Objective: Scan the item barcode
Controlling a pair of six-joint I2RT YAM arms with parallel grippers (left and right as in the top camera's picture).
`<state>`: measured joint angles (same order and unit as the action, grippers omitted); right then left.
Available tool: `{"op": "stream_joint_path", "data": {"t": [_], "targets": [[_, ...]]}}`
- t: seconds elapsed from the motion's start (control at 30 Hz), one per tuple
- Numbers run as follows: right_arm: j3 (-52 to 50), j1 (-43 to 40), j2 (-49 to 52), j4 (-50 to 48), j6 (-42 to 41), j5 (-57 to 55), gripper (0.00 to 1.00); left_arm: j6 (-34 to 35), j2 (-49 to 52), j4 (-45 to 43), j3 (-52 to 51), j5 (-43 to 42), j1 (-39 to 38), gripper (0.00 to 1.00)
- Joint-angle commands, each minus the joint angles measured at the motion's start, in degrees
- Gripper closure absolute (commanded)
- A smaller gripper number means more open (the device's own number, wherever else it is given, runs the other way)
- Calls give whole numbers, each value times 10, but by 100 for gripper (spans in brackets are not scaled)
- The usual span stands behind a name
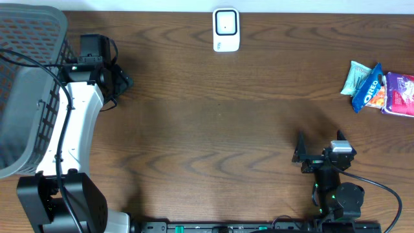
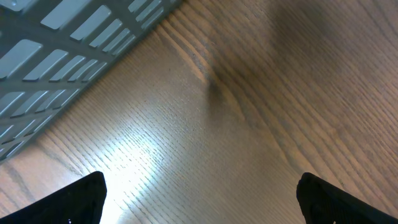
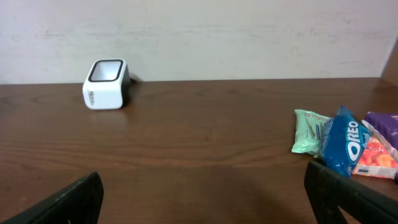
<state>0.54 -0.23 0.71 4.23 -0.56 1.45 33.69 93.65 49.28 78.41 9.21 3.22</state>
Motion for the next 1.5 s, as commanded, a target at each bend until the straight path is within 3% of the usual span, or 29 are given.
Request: {"op": "stream_joint_path", "data": {"t": [0.0,0.53,0.87,1.03,1.47], "targets": [[-2,4,-4,1,8,-5,1,7,2,2,0,7,1,2],[-2,4,-4,1,8,-5,1,7,2,6,0,7,2,2],[-2,4,-4,1,8,-5,1,-61,1,26,-24,9,0,2],[-2,4,-4,1,8,-5,1,-103,-22,9,-96,9,-1,2],[-2,4,-4,1,9,-5,1,-190,-276,-247,-422,3,-1,2]]}}
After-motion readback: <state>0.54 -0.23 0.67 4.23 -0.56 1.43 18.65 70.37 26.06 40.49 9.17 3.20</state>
